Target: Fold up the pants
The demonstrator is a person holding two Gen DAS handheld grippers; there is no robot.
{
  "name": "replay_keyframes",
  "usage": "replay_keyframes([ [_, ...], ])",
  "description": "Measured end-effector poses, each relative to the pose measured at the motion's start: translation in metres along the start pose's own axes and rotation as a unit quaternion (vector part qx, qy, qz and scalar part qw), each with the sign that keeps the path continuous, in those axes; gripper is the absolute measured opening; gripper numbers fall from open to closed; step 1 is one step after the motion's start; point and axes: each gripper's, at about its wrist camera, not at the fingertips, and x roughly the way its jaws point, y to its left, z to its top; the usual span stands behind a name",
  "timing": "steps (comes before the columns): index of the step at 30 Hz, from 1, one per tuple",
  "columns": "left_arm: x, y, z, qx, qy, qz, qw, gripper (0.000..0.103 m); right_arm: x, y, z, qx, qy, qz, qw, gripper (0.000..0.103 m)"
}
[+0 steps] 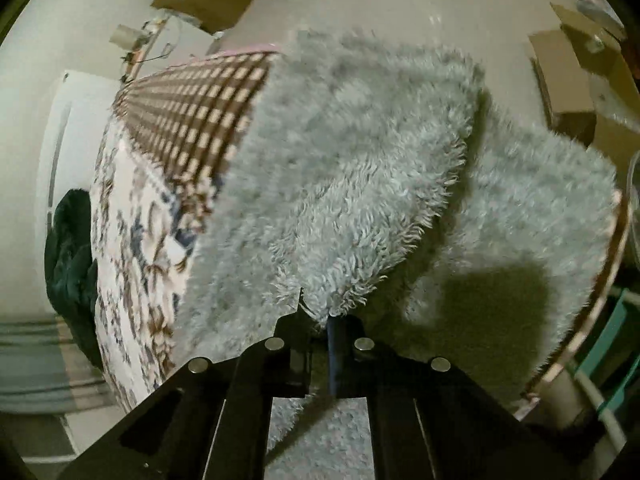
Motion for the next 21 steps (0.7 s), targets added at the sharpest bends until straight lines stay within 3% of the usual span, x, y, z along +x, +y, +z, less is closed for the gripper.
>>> replay_keyframes([
  [4, -0.031, 0.001, -0.007, 0.020, -0.002, -0.004, 0.9998, 0.004, -0.026, -0.008, -0.003, -0.004, -0.002, -0.004, 1.000, 0.005],
  [9, -0.039, 0.015, -0.017, 0.026, 0.017, 0.012, 0.9994, 0.004, -0.049, -0.035, -0.013, -0.003, 0.008, -0.024, 1.000, 0.005],
  [21, -0.003, 0.057, -0.046, 0.033, 0.054, 0.080, 0.9948, 0.004, -0.038, -0.110, -0.035, 0.011, 0.045, -0.100, 0.994, 0.005],
])
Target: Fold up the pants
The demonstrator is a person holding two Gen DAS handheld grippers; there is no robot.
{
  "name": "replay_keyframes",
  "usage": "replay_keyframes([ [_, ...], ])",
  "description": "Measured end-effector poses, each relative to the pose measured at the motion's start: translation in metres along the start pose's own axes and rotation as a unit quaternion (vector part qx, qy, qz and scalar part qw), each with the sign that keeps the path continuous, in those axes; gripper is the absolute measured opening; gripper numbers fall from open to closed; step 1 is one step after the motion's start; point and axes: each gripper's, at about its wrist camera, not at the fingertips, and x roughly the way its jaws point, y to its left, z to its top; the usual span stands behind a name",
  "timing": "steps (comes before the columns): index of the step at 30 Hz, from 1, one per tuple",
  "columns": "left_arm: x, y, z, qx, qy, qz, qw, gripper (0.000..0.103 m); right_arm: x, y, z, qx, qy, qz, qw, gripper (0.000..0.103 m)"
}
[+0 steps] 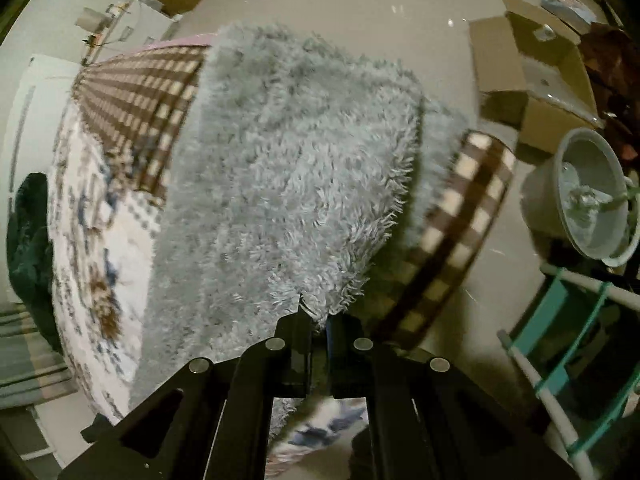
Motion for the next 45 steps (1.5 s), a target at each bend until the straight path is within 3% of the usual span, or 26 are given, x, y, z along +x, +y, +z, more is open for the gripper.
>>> replay_keyframes([
  [6, 0.018, 0.011, -0.004, -0.014, 0.036, 0.021, 0.9990, 0.008, 0.030, -0.007, 0.004, -0.003, 0.036, -0.019, 0.999, 0.007],
  [9, 0.009, 0.013, -0.006, -0.018, 0.042, 0.009, 0.9989, 0.008, 0.029, -0.003, 0.005, -0.023, 0.042, -0.033, 0.998, 0.034],
  [11, -0.001, 0.014, -0.009, -0.023, 0.047, 0.018, 0.9985, 0.023, 0.018, -0.005, 0.004, -0.025, 0.023, -0.023, 0.999, 0.048],
  [16, -0.016, 0.005, -0.016, -0.014, 0.049, 0.021, 0.9985, 0.052, -0.008, -0.010, 0.011, 0.008, -0.031, -0.011, 0.999, 0.049],
  [20, -0.026, -0.027, -0.017, 0.030, 0.024, 0.017, 0.9991, 0.056, -0.012, 0.018, 0.010, -0.029, -0.036, 0.020, 0.999, 0.049],
  [22, -0.023, -0.052, -0.020, 0.066, 0.016, 0.013, 0.9976, 0.056, -0.002, 0.056, -0.006, -0.103, -0.011, 0.033, 0.994, 0.049],
  [25, -0.013, -0.084, -0.026, 0.109, 0.013, 0.004, 0.9939, 0.056, 0.016, 0.126, -0.054, -0.226, 0.038, 0.056, 0.972, 0.049],
  [28, 0.004, -0.114, -0.028, 0.141, 0.018, -0.007, 0.9898, 0.056, 0.048, 0.198, -0.118, -0.340, 0.106, 0.078, 0.931, 0.049],
  [30, 0.017, -0.127, -0.031, 0.172, 0.014, 0.005, 0.9850, 0.056, 0.072, 0.237, -0.157, -0.393, 0.144, 0.083, 0.905, 0.049],
  [32, 0.036, -0.137, -0.031, 0.194, 0.023, 0.022, 0.9805, 0.056, 0.082, 0.261, -0.178, -0.415, 0.148, 0.070, 0.895, 0.049],
  [37, 0.061, -0.109, -0.026, 0.176, 0.066, 0.050, 0.9808, 0.056, 0.084, 0.331, -0.203, -0.432, 0.154, 0.126, 0.879, 0.049],
  [41, 0.040, -0.100, -0.023, 0.140, 0.073, 0.027, 0.9870, 0.056, 0.127, 0.387, -0.232, -0.445, 0.192, 0.091, 0.870, 0.049],
  [43, 0.031, -0.108, -0.023, 0.136, 0.077, 0.008, 0.9877, 0.056, 0.139, 0.391, -0.247, -0.466, 0.210, 0.055, 0.858, 0.048],
  [45, 0.028, -0.123, -0.024, 0.146, 0.081, -0.006, 0.9859, 0.056, 0.137, 0.387, -0.259, -0.485, 0.225, 0.052, 0.843, 0.048],
])
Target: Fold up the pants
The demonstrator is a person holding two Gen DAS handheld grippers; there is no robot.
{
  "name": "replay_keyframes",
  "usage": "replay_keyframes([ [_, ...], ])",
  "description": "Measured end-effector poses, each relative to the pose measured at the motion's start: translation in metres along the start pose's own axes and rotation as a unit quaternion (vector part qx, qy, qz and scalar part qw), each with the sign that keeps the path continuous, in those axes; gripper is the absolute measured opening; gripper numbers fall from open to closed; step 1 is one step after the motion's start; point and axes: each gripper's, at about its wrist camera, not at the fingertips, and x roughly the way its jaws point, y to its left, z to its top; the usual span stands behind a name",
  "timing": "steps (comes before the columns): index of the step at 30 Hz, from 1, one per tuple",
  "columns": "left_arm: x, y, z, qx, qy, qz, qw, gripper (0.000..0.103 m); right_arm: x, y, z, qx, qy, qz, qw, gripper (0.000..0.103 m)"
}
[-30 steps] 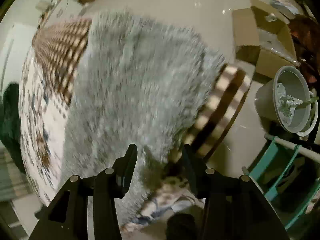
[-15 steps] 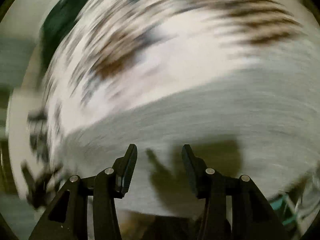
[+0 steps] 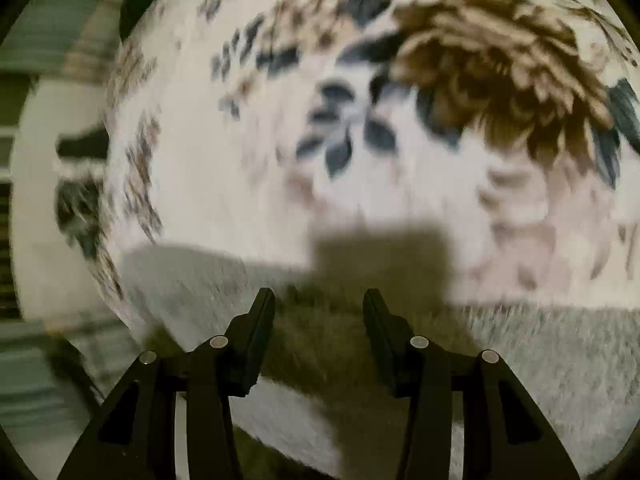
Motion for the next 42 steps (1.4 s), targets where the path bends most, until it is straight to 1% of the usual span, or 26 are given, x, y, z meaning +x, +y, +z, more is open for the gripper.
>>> replay_keyframes([
  [2, 0.004, -0.016, 0.005, 0.015, 0.003, -0.009, 0.9998, 0.056, 0.000, 0.002, -0.019, -0.011, 0.020, 0.006, 1.000, 0.048],
  [4, 0.013, -0.024, 0.009, 0.029, 0.004, -0.012, 0.9995, 0.056, 0.005, -0.001, -0.038, -0.016, 0.053, 0.010, 0.998, 0.048],
  [7, 0.029, -0.024, 0.010, 0.039, 0.018, -0.003, 0.9991, 0.056, 0.013, -0.007, -0.059, -0.025, 0.093, 0.009, 0.995, 0.048],
  [9, 0.038, -0.021, 0.010, 0.035, 0.031, 0.000, 0.9989, 0.056, 0.011, -0.011, -0.063, -0.021, 0.101, 0.015, 0.995, 0.049],
  [11, 0.045, -0.011, 0.009, 0.028, 0.041, 0.001, 0.9988, 0.056, 0.006, -0.015, -0.059, -0.002, 0.086, 0.041, 0.995, 0.049],
  [12, 0.047, -0.006, 0.008, 0.024, 0.045, -0.001, 0.9987, 0.056, -0.002, -0.022, -0.053, 0.021, 0.067, 0.067, 0.995, 0.049],
  [14, 0.049, -0.001, 0.008, 0.022, 0.047, -0.003, 0.9986, 0.058, -0.007, -0.028, -0.040, 0.052, 0.045, 0.102, 0.992, 0.049],
  [16, 0.048, 0.001, 0.008, 0.027, 0.048, -0.003, 0.9985, 0.058, -0.003, -0.031, -0.029, 0.070, 0.047, 0.112, 0.990, 0.049],
  [17, 0.048, 0.002, 0.009, 0.028, 0.048, -0.003, 0.9984, 0.058, 0.001, -0.032, -0.026, 0.073, 0.054, 0.113, 0.989, 0.049],
  [19, 0.047, 0.002, 0.009, 0.031, 0.049, -0.003, 0.9983, 0.058, 0.025, -0.034, -0.019, 0.092, 0.103, 0.089, 0.986, 0.049],
  [20, 0.045, 0.002, 0.009, 0.030, 0.049, -0.004, 0.9983, 0.058, 0.038, -0.032, -0.014, 0.102, 0.126, 0.089, 0.983, 0.049],
  [21, 0.043, 0.004, 0.009, 0.029, 0.050, -0.005, 0.9983, 0.058, 0.052, -0.031, -0.014, 0.114, 0.154, 0.108, 0.976, 0.049],
  [22, 0.041, 0.006, 0.010, 0.027, 0.049, -0.005, 0.9984, 0.058, 0.058, -0.033, -0.018, 0.118, 0.167, 0.118, 0.972, 0.049],
  [24, 0.035, 0.008, 0.011, 0.021, 0.043, -0.003, 0.9989, 0.058, 0.072, -0.037, -0.021, 0.123, 0.191, 0.110, 0.968, 0.049],
  [27, 0.028, 0.015, 0.005, 0.019, 0.034, 0.008, 0.9992, 0.058, 0.087, -0.041, -0.020, 0.140, 0.197, 0.113, 0.964, 0.051],
  [28, 0.028, 0.020, 0.002, 0.018, 0.032, 0.016, 0.9992, 0.058, 0.085, -0.039, -0.019, 0.137, 0.192, 0.108, 0.966, 0.050],
  [30, 0.032, 0.026, -0.003, 0.016, 0.040, 0.024, 0.9988, 0.058, 0.077, -0.028, -0.018, 0.107, 0.177, 0.092, 0.974, 0.030],
  [31, 0.038, 0.031, -0.005, 0.013, 0.048, 0.031, 0.9983, 0.058, 0.068, -0.027, -0.017, 0.098, 0.167, 0.089, 0.977, 0.017],
  [32, 0.041, 0.035, -0.005, 0.013, 0.050, 0.035, 0.9981, 0.058, 0.059, -0.025, -0.015, 0.093, 0.154, 0.089, 0.980, 0.015],
  [34, 0.047, 0.042, -0.005, 0.018, 0.054, 0.047, 0.9973, 0.058, 0.029, -0.027, 0.000, 0.102, 0.106, 0.113, 0.983, 0.014],
  [36, 0.047, 0.046, -0.004, 0.016, 0.053, 0.044, 0.9975, 0.058, -0.003, -0.032, 0.014, 0.103, 0.052, 0.129, 0.985, 0.012],
  [38, 0.046, 0.047, -0.005, 0.019, 0.052, 0.046, 0.9974, 0.058, -0.030, -0.037, 0.028, 0.103, 0.008, 0.131, 0.986, 0.007],
  [39, 0.046, 0.047, -0.005, 0.019, 0.052, 0.048, 0.9973, 0.058, -0.043, -0.037, 0.035, 0.097, -0.016, 0.131, 0.987, 0.007],
  [40, 0.046, 0.046, -0.005, 0.019, 0.053, 0.048, 0.9973, 0.058, -0.054, -0.038, 0.042, 0.085, -0.034, 0.122, 0.988, 0.007],
  [42, 0.045, 0.044, -0.005, 0.016, 0.053, 0.049, 0.9972, 0.058, -0.066, -0.042, 0.052, 0.080, -0.031, 0.124, 0.989, 0.007],
])
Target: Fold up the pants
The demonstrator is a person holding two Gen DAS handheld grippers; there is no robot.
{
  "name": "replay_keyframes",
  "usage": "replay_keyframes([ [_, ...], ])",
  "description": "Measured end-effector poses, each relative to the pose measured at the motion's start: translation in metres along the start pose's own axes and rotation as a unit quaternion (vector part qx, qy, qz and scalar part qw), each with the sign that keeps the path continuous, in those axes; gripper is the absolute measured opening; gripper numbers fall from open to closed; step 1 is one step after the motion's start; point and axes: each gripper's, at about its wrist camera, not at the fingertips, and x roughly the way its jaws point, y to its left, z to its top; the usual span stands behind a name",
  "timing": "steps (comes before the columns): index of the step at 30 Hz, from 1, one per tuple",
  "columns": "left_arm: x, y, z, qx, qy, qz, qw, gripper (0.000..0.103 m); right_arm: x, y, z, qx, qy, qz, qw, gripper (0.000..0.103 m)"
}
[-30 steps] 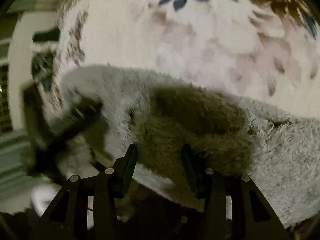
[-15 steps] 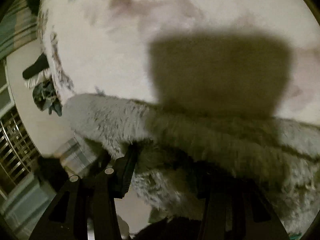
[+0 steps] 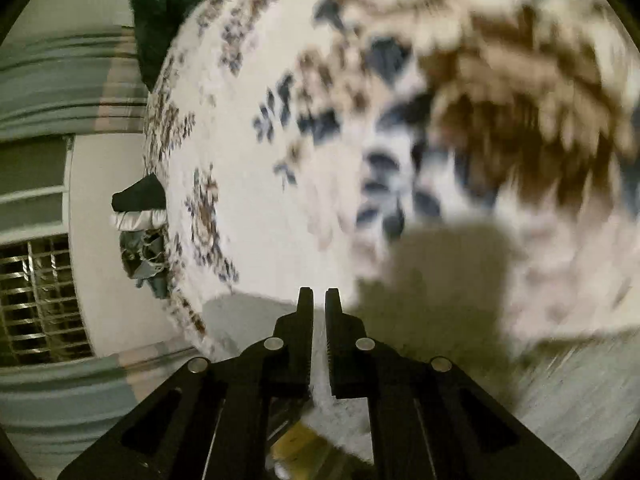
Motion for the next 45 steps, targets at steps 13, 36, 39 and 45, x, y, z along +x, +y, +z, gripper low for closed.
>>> replay_keyframes([
  [13, 0.006, -0.030, 0.008, 0.004, 0.003, 0.006, 1.0000, 0.058, 0.093, 0.003, -0.056, -0.085, 0.172, -0.099, 0.976, 0.037],
  [36, 0.016, -0.042, 0.011, 0.026, 0.000, 0.021, 0.9994, 0.058, 0.058, -0.001, -0.040, -0.060, 0.113, -0.104, 0.986, 0.068],
  [39, 0.017, -0.044, 0.011, 0.022, 0.001, 0.020, 0.9995, 0.058, 0.086, -0.004, -0.053, -0.102, 0.182, -0.142, 0.968, 0.064],
  [45, 0.019, -0.054, 0.009, 0.023, -0.003, 0.021, 0.9995, 0.058, 0.096, 0.009, -0.085, -0.186, 0.210, -0.152, 0.948, 0.061],
])
